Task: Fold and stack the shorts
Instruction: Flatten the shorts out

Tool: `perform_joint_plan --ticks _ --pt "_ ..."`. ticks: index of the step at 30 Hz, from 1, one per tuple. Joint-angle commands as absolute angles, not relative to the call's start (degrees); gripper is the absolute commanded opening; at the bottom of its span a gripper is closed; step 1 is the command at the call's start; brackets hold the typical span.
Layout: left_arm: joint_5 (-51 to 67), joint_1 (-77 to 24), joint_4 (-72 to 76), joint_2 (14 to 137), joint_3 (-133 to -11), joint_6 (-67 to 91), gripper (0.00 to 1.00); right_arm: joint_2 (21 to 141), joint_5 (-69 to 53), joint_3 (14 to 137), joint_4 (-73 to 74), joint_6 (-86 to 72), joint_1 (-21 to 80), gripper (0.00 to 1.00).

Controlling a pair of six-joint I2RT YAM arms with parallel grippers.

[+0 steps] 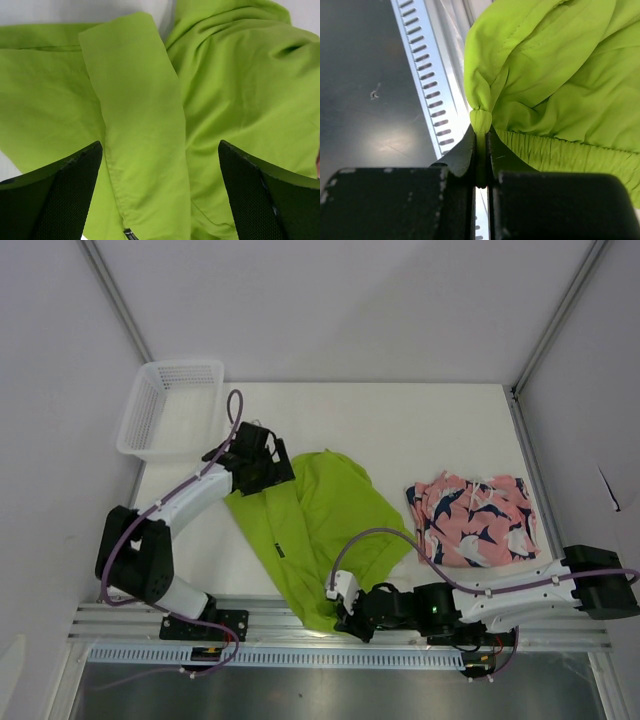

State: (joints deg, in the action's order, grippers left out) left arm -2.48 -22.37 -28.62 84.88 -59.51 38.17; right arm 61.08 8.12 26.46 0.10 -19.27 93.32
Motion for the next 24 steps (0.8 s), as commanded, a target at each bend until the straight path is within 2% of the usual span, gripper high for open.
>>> perform_joint_plan --ticks 1,8,10,15,18,20,21,24 --pt "-6.94 -22.24 -28.74 87.88 -62.75 36.47 0.98 60.64 11.16 25.4 -2.72 -20.83 93.6 0.0" --pt "-6.68 -20.22 -23.21 87.1 -58.81 37.09 0.97 58.2 13.79 23.73 -2.64 -23.63 92.03 0.0" --pt "-5.1 -18.11 -21.02 85.53 -55.74 37.44 0.94 56.7 15.38 23.03 -2.72 -24.52 91.41 0.0" --pt "-1.67 -13.01 -14.59 84.81 -52.38 37.88 0.8 47.39 20.03 19.61 -1.5 -26.63 90.44 0.0" --pt "-1.06 -11.69 -14.42 88.85 -54.57 37.35 0.78 43.0 19.69 18.55 -0.36 -26.89 88.6 0.0" --pt "0.26 -11.43 -13.02 92.18 -55.02 37.88 0.75 41.75 19.42 18.54 2.37 -26.9 87.45 0.0" --pt "1.66 -11.43 -11.18 93.24 -55.8 38.14 0.69 41.4 19.25 18.54 2.46 -26.98 87.28 0.0" --pt "3.42 -11.43 -7.67 96.84 -57.12 40.16 0.62 41.66 18.9 18.46 2.29 -27.07 86.75 0.0"
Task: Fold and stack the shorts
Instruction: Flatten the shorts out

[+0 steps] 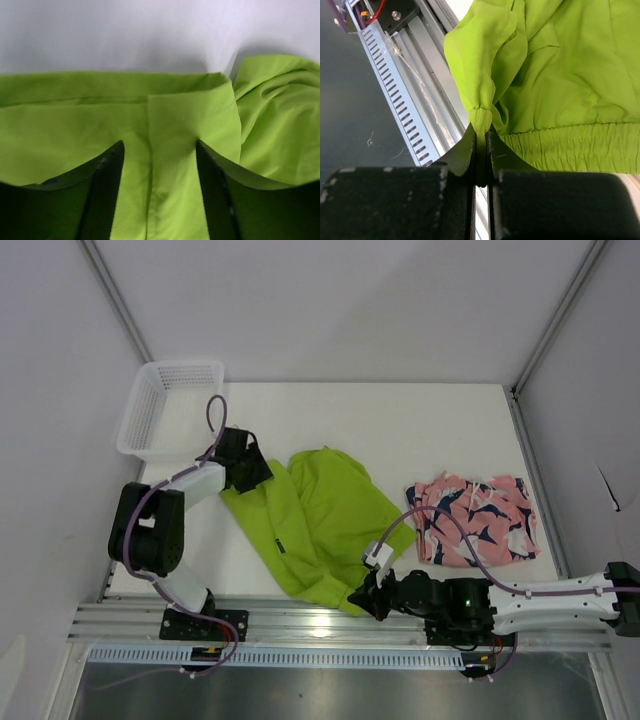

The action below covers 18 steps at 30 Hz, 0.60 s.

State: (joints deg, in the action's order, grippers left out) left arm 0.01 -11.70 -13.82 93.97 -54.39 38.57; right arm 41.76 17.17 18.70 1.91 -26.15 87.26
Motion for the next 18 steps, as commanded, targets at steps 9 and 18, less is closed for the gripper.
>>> perform_joint_plan --ticks 9,18 --pt "-1.11 -11.69 -12.91 100.47 -64.85 39.64 0.02 42.71 19.33 17.75 1.05 -28.3 86.66 0.0" --pt "-15.29 -14.5 -36.11 97.65 -77.96 35.77 0.0 45.26 21.53 21.17 5.88 -26.72 85.7 0.0"
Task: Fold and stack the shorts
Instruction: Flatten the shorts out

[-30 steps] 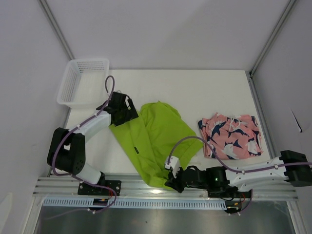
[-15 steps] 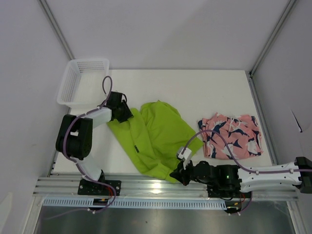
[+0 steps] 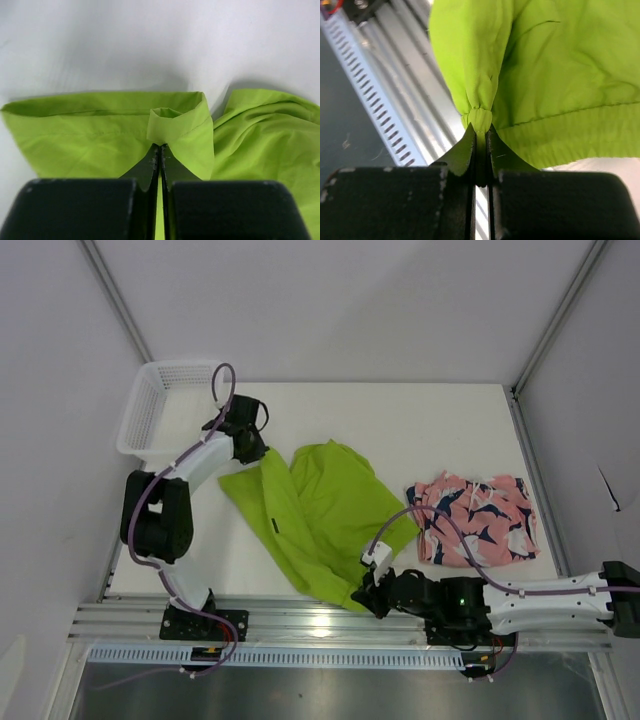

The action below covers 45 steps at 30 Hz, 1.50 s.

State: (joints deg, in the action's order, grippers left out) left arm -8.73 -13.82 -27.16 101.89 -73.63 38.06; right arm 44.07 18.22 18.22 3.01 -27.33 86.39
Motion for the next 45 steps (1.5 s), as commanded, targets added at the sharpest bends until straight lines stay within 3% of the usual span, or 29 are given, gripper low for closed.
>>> perform_joint_plan --ticks 1,11,14,19,24,28,31,40,45 --pt "-16.51 -14.5 -37.34 96.95 -78.31 35.68 0.0 45.79 21.71 23.36 6.93 -26.11 84.13 0.0" --pt "-10.89 -5.2 -49.21 81.84 -84.28 39.19 0.0 49.13 8.28 39.88 16.78 -13.72 62.78 0.0" --pt "-13.7 -4.22 -53.52 75.25 -86.12 40.69 0.0 49.13 0.72 43.85 16.44 -13.1 61.17 0.0" --pt "-12.67 -0.28 -55.73 68.13 -89.99 40.78 0.0 51.24 5.0 52.63 20.3 -12.66 63.29 0.0" --pt "-11.33 1.93 -59.58 70.05 -105.27 43.15 0.0 56.32 -0.95 67.27 22.67 -10.46 53.73 0.0" --pt "-13.26 3.95 -62.57 70.31 -116.88 45.35 0.0 63.88 -13.59 79.58 26.36 -10.46 41.42 0.0" --pt "-16.42 4.13 -64.25 68.04 -125.14 46.58 0.0 64.6 -18.43 85.49 26.19 -10.02 40.87 0.0" --pt "-24.25 4.13 -41.25 39.93 -105.04 45.97 0.0 58.27 -25.84 91.05 25.31 -11.24 45.17 0.0" --pt "-23.83 4.13 -42.44 46.56 -111.17 43.42 0.0 63.18 -23.27 99.21 30.92 -11.16 40.27 0.0"
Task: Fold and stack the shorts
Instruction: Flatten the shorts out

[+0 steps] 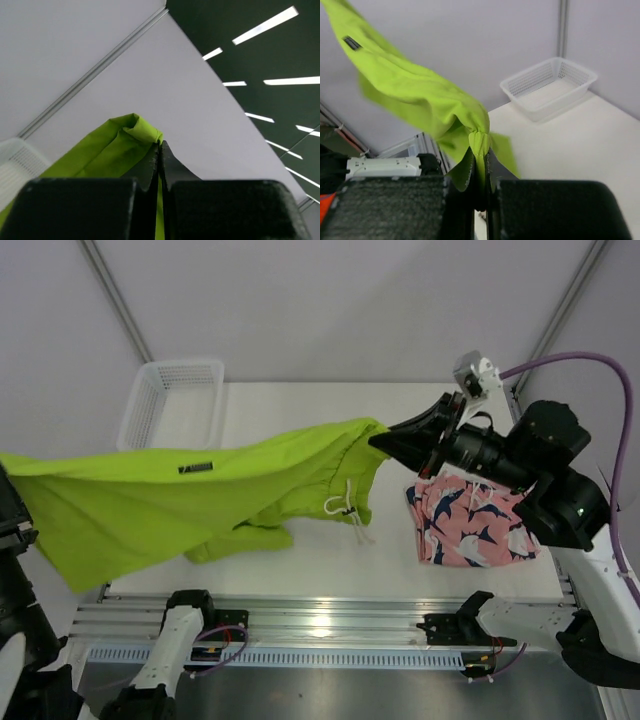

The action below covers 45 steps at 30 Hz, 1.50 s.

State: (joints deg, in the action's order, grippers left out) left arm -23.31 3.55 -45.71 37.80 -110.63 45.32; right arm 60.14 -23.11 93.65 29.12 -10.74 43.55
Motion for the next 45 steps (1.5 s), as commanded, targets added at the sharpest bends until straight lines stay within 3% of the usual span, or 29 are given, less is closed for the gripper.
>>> perform_joint_plan --ticks 1,7,10,14,19,28,34,35,36,37,38,39,41,44,45 --pt "-22.69 4.22 -43.32 51.63 -112.75 43.68 0.0 66.06 -25.12 100.45 31.29 -12.99 38.08 0.0" --pt "-12.22 4.22 -41.84 64.85 -108.38 45.17 0.0 76.1 -41.37 99.5 24.45 -26.17 17.01 0.0" --pt "-7.58 3.87 -36.49 69.6 -101.45 45.7 0.0 80.85 -41.31 97.92 24.61 -28.65 13.02 0.0" --pt "-7.99 2.2 -30.51 75.31 -93.97 45.26 0.0 86.73 -39.64 97.21 24.61 -28.04 12.13 0.0" --pt "-7.82 0.44 -30.76 88.47 -97.29 44.47 0.0 100.33 -36.74 101.86 27.33 -26.64 11.6 0.0" --pt "-11.95 -3.78 -26.9 99.92 -98.87 47.19 0.0 117.58 -32.87 113.71 22.68 -26.72 9.32 0.0" --pt "-15.02 -4.13 -30.13 110.72 -111.43 45.97 0.0 131.47 -29.97 130.04 21.36 -29.26 6.16 0.0" --pt "-15.29 -4.13 -30.67 112.4 -114.84 45.71 0.0 133.31 -29.97 132.51 20.84 -29.79 5.72 0.05" --pt "-15.21 -4.13 -31.02 115.72 -118.35 45.27 0.04 137.51 -29.45 135.41 21.0 -30.84 5.36 0.27" --pt "-14.6 -4.13 -32.59 117.4 -120.13 44.31 0.17 139.55 -28.57 141.97 22.31 -30.94 4.75 0.57" --pt "-13.98 -4.13 -33.91 118.99 -124.32 43.86 0.35 141.14 -27.61 144.81 23.8 -30.68 4.66 0.97" --pt "-13.71 -4.13 -35.32 121.7 -128.54 43.25 0.76 142.02 -26.21 146.24 26.08 -30.15 4.4 1.0" --pt "-13.89 -4.22 -40.33 122.87 -133.13 42.37 0.99 140.2 -25.76 142.59 26.28 -29.09 3.96 1.0" --pt "-13.63 -4.66 -42.97 120.25 -132.37 40.44 0.99 131.69 -23.03 132.84 26.46 -27.43 3.69 0.99" --pt "-13.62 -5.44 -43.59 118.93 -130.28 39.99 0.99 128.96 -21.2 124.62 26.11 -26.99 3.78 1.0"
